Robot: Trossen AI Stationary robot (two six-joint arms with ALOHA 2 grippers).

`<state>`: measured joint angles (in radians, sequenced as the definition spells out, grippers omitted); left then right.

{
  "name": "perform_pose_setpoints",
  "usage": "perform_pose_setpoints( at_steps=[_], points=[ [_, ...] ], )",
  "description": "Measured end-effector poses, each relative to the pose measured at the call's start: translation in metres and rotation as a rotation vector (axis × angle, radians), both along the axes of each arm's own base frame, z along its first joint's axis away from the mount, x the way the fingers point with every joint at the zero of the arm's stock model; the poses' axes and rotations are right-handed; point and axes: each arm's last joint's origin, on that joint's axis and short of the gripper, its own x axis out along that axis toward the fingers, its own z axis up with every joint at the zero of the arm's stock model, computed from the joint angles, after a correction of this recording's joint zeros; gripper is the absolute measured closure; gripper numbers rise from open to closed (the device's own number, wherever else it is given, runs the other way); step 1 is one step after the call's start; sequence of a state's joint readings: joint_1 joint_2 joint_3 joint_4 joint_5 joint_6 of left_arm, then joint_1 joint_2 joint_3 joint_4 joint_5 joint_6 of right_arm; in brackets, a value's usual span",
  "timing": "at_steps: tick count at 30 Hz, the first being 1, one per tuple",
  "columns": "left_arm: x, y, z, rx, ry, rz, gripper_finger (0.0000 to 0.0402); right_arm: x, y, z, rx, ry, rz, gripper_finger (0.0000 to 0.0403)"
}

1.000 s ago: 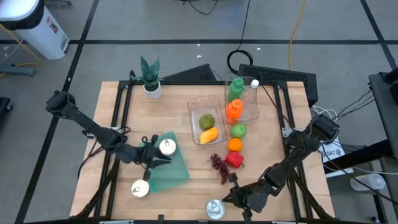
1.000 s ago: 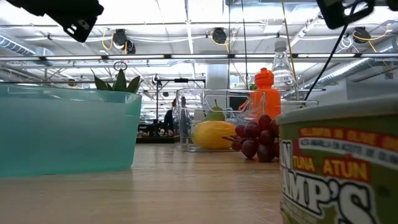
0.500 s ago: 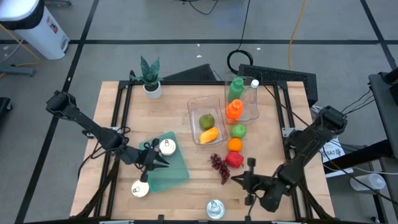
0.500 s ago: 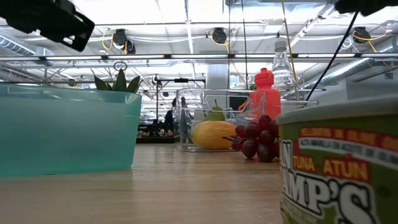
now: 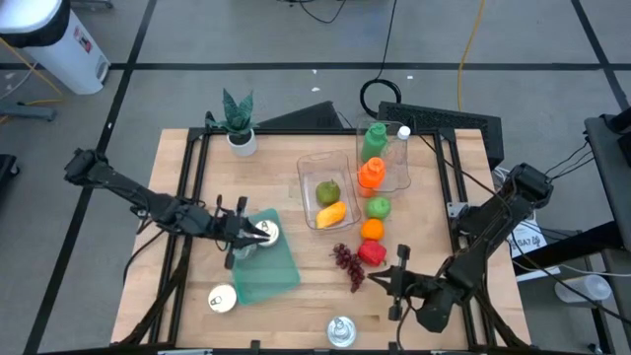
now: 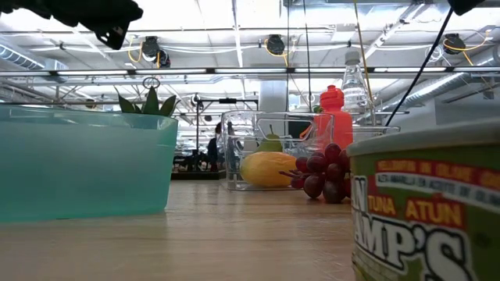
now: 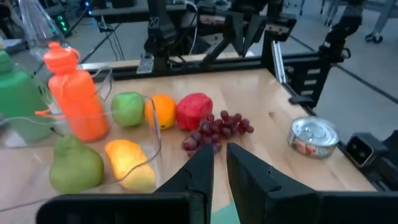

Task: Pick & Place Food Item
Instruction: Put the red grapes into the bottom transparent bin

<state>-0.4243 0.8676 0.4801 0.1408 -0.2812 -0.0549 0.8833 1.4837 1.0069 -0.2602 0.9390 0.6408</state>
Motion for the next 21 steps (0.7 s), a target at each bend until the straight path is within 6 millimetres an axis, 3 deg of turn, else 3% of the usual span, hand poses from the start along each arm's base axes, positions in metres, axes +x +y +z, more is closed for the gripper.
perform_pose_setpoints(
  at_steps=[12,21],
  points=[
    [0.001,-0.002,-0.008,-0.035,0.078,-0.012,0.035,0.022,-0.007,-0.011,-0.04,0.108,0.114,0.0347],
    [0.01,-0.006,-0.014,-0.046,0.078,-0.006,0.035,0.032,-0.003,-0.006,-0.059,0.054,0.194,0.0322]
  ],
)
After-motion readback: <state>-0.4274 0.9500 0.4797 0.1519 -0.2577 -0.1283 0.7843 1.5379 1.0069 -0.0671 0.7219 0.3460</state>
